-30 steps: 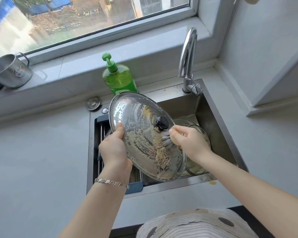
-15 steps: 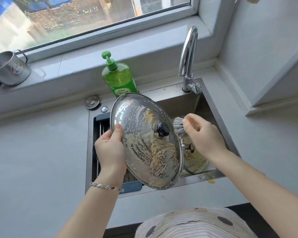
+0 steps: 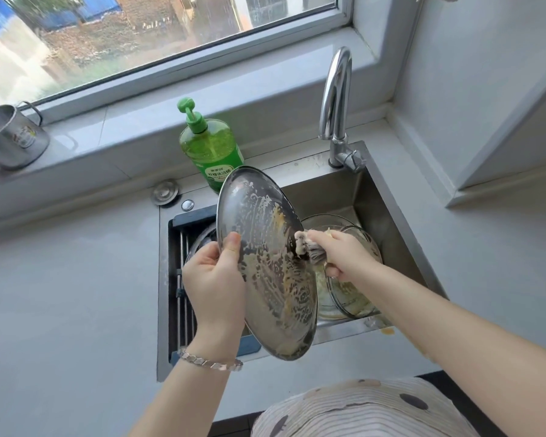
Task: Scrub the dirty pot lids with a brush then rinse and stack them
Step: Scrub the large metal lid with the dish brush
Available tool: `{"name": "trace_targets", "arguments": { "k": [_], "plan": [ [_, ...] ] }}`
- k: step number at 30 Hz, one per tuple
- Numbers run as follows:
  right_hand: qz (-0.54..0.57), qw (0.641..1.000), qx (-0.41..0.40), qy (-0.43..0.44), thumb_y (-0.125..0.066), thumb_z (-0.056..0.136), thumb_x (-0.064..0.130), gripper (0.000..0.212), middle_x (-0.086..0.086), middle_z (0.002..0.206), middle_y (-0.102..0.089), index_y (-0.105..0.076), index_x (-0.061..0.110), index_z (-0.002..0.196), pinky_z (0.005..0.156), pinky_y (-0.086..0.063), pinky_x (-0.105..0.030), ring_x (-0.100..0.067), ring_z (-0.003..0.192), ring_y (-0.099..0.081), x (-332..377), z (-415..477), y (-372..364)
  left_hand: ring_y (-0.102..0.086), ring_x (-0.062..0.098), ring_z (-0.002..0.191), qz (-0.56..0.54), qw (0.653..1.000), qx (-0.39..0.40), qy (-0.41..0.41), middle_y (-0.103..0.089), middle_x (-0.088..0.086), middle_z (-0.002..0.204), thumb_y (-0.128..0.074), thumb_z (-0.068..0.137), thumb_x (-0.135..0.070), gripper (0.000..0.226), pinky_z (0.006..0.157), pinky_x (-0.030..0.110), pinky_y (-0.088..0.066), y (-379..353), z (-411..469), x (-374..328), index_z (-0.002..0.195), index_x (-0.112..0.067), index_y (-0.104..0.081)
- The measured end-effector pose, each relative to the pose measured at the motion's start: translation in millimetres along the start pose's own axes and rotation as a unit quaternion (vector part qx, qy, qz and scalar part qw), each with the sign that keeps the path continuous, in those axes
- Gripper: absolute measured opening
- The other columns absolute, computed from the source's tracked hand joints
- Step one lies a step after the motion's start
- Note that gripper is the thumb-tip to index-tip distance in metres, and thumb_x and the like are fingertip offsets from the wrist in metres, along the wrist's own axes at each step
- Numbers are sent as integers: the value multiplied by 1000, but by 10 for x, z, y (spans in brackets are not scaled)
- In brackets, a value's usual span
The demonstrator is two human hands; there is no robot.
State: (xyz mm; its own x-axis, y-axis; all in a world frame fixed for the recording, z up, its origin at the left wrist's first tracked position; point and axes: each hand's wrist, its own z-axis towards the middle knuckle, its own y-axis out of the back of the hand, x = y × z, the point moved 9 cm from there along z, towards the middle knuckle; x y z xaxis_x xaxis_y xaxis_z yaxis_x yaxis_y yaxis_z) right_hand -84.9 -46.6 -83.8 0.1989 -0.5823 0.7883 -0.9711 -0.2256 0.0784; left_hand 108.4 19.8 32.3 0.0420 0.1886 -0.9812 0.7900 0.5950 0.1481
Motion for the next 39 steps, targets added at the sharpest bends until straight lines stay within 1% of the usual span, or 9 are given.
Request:
{"name": "trace_targets", "arguments": {
  "k": [3, 9, 16, 18, 21, 24, 28, 34, 39],
  "plan": [
    [19, 994, -76, 74, -57, 89, 36, 31, -5, 65, -45, -47, 10, 77, 40, -29, -19, -12, 45, -42, 66, -126, 60, -40, 25, 65, -22, 999, -13, 20, -47, 12, 68, -64, 88, -21, 45, 63, 39, -34, 4, 46, 46, 69, 16, -48],
    [-406, 877, -173, 192, -43, 90, 50, 26, 1, 88, -59, -48, 25, 89, 64, -39, -31, -28, 81, -57, 533, -284, -103, -29, 17, 49, 49, 997, 30, -48, -35, 7, 54, -58, 93, -16, 45, 48, 27, -24, -163, -126, -97, 59, 8, -40],
    [-110, 994, -4, -11, -50, 88, 31, 25, 0, 62, -50, -43, 16, 69, 39, -32, -15, -14, 42, -51, 238, 79, -16, -27, 10, 45, 56, 997, 41, -36, -32, -6, 44, -61, 91, -14, 49, 47, 24, -23, -110, -80, -82, 50, -3, -34],
    [21, 991, 58, -119, -51, 87, 32, 18, -2, 60, -54, -53, 17, 77, 32, -20, -11, -8, 32, -41, -25, 14, -105, -36, 20, 57, 10, 1000, 26, -13, -42, 8, 57, -64, 89, -17, 46, 57, 34, -32, -47, -19, -7, 62, 13, -42],
    [110, 988, 20, -101, -53, 86, 39, 21, -4, 64, -59, -53, 19, 82, 33, -23, -14, -10, 37, -42, -134, -36, -119, -42, 24, 67, -30, 999, 10, 17, -49, 11, 71, -67, 81, -25, 48, 64, 41, -34, -6, 48, 63, 68, 15, -44],
    [-72, 985, -126, 91, -50, 88, 44, 31, -4, 75, -56, -49, 14, 82, 52, -44, -31, -22, 63, -54, 161, -184, 18, -42, 23, 61, -13, 1000, 25, 0, -49, 12, 64, -65, 85, -23, 46, 60, 37, -37, -67, 42, 39, 67, 14, -44],
    [-434, 867, -168, 176, -37, 93, 46, 28, -1, 89, -50, -46, 20, 93, 65, -37, -32, -30, 82, -55, 545, -260, -117, -28, 15, 48, 83, 991, 59, -83, -34, 9, 52, -60, 90, -12, 45, 46, 26, -22, -212, -108, -135, 58, 10, -38],
    [-196, 980, -12, -4, -43, 89, 31, 23, 1, 59, -50, -43, 17, 70, 39, -30, -15, -14, 43, -46, 276, 110, -6, -26, 7, 43, 82, 992, 62, -74, -29, -5, 45, -62, 89, -9, 48, 45, 22, -20, -155, -47, -140, 50, -7, -33],
    [58, 986, 74, -139, -44, 90, 33, 21, 0, 50, -50, -47, 20, 74, 33, -12, -8, -6, 30, -30, -227, 26, -131, -47, 25, 66, -14, 998, 12, 58, -52, 14, 68, -64, 88, -14, 29, 65, 40, -41, 4, 100, 143, 69, 7, -57]
  ]
}}
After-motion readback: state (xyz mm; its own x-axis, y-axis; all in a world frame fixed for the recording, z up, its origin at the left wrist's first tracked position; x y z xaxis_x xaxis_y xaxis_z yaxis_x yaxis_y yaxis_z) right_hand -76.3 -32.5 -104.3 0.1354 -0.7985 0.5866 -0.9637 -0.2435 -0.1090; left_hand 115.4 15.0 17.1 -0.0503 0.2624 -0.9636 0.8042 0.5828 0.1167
